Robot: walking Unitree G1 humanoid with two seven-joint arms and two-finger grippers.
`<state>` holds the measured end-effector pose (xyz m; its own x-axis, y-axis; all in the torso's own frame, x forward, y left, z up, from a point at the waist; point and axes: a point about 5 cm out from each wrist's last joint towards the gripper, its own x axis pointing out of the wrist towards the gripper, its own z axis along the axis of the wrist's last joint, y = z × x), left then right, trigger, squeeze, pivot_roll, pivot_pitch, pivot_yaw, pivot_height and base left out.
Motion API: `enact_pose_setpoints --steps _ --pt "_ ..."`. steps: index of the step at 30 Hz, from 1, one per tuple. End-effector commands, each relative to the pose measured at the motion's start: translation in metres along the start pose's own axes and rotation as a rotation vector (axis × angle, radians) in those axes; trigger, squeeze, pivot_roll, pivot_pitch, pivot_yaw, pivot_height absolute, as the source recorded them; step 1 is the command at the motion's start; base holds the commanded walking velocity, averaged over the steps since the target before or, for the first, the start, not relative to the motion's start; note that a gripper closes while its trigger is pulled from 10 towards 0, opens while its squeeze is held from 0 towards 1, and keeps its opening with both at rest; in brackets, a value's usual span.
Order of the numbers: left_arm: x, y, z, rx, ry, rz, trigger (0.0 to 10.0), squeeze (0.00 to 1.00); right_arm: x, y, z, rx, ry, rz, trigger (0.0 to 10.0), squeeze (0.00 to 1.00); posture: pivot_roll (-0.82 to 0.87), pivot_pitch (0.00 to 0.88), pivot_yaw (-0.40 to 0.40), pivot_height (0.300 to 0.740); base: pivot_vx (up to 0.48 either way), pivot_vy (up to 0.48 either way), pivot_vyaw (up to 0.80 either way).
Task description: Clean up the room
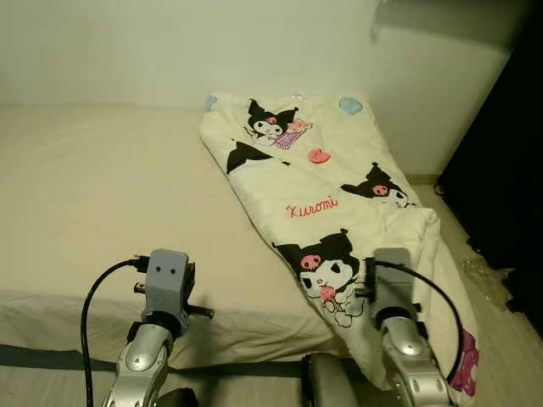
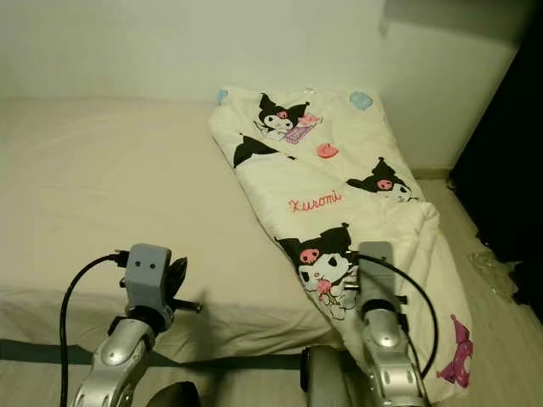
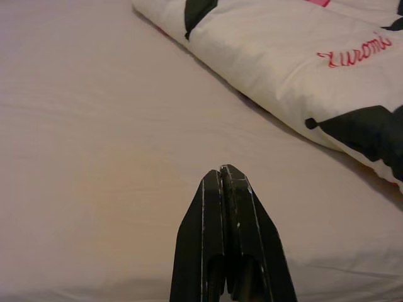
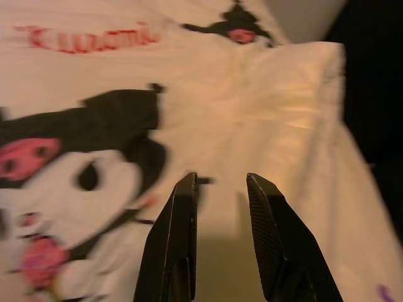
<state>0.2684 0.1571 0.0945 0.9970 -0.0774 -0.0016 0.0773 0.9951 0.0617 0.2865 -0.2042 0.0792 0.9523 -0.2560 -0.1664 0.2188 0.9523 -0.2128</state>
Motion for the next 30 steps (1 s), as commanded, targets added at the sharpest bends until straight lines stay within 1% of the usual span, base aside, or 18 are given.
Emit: enact_pose_setpoints --steps 1,4,8,11,12,13,14,15,16,17,18,19,22,23,24,26,29,30 --pt "-0.003 0.004 -0.009 0.004 0.044 -0.006 10.0 0.00 -0.001 -0.003 -0.007 -0.018 0.043 -0.021 10.0 0.00 -0.08 0.134 0.015 0.545 0.000 0.000 0.00" --pt "-0.001 0.004 -0.010 0.007 0.048 -0.010 10.0 0.00 -0.002 -0.007 -0.011 -0.023 0.058 -0.034 10.0 0.00 -0.09 0.138 0.011 0.535 0.000 0.000 0.00" --pt "0.002 0.002 -0.009 0.006 0.045 -0.015 10.0 0.00 -0.003 -0.014 -0.011 -0.037 0.052 -0.075 10.0 0.00 -0.09 0.143 0.015 0.535 0.000 0.000 0.00" --pt "0.004 0.001 -0.008 0.002 0.042 -0.020 10.0 0.00 -0.002 -0.023 -0.008 -0.023 0.024 -0.144 10.0 0.00 -0.10 0.148 0.022 0.535 0.000 0.000 0.00" --pt "0.004 0.001 -0.008 0.002 0.042 -0.020 10.0 0.00 -0.002 -0.023 -0.008 -0.023 0.024 -0.144 10.0 0.00 -0.10 0.148 0.022 0.535 0.000 0.000 0.00" --pt "0.005 0.000 -0.008 0.002 0.040 -0.027 10.0 0.00 -0.001 -0.028 -0.006 0.020 0.010 -0.164 10.0 0.00 -0.10 0.152 0.029 0.535 0.000 0.000 0.00" --pt "0.005 0.000 -0.008 0.002 0.040 -0.027 10.0 0.00 -0.001 -0.028 -0.006 0.020 0.010 -0.164 10.0 0.00 -0.10 0.152 0.029 0.535 0.000 0.000 0.00" --pt "0.006 -0.002 -0.007 0.000 0.038 -0.033 10.0 0.00 0.002 -0.033 -0.004 0.073 -0.004 -0.176 10.0 0.00 -0.11 0.156 0.034 0.535 0.000 0.000 0.00" --pt "0.007 -0.003 -0.007 -0.001 0.034 -0.041 10.0 0.00 0.006 -0.038 -0.001 0.141 -0.020 -0.185 10.0 0.50 -0.11 0.158 0.037 0.535 0.000 0.000 0.00" --pt "0.007 -0.003 -0.007 -0.001 0.034 -0.041 10.0 0.00 0.006 -0.038 -0.001 0.141 -0.020 -0.185 10.0 0.50 -0.11 0.158 0.037 0.535 0.000 0.000 0.00" --pt "0.008 -0.004 -0.006 -0.001 0.032 -0.046 10.0 0.00 0.010 -0.043 0.000 0.214 -0.032 -0.195 10.0 1.00 -0.11 0.160 0.040 0.535 0.000 0.000 0.00" --pt "0.008 -0.004 -0.006 -0.001 0.032 -0.046 10.0 0.00 0.010 -0.043 0.000 0.214 -0.032 -0.195 10.0 1.00 -0.11 0.160 0.040 0.535 0.000 0.000 0.00" --pt "0.010 -0.005 -0.005 0.002 0.027 -0.057 10.0 0.00 0.018 -0.055 0.004 0.339 -0.070 -0.228 10.0 1.00 -0.11 0.166 0.044 0.535 0.000 0.000 0.00" --pt "0.010 -0.005 -0.005 0.002 0.027 -0.057 10.0 0.00 0.018 -0.055 0.004 0.339 -0.070 -0.228 10.0 1.00 -0.11 0.166 0.044 0.535 0.000 0.000 0.00" --pt "0.010 -0.005 -0.005 0.005 0.027 -0.062 10.0 0.00 0.023 -0.060 0.005 0.412 -0.078 -0.239 10.0 1.00 -0.11 0.169 0.045 0.535 0.000 0.000 0.00" --pt "0.010 -0.005 -0.005 0.005 0.027 -0.062 10.0 0.00 0.023 -0.060 0.005 0.412 -0.078 -0.239 10.0 1.00 -0.11 0.169 0.045 0.535 0.000 0.000 0.00" --pt "0.009 -0.006 -0.005 0.009 0.030 -0.067 10.0 0.00 0.030 -0.061 0.003 0.484 -0.055 -0.237 10.0 1.00 -0.11 0.176 0.048 0.535 0.000 0.000 0.00" --pt "0.009 -0.006 -0.005 0.009 0.030 -0.067 10.0 0.00 0.030 -0.061 0.003 0.484 -0.055 -0.237 10.0 1.00 -0.11 0.176 0.048 0.535 0.000 0.000 0.00"
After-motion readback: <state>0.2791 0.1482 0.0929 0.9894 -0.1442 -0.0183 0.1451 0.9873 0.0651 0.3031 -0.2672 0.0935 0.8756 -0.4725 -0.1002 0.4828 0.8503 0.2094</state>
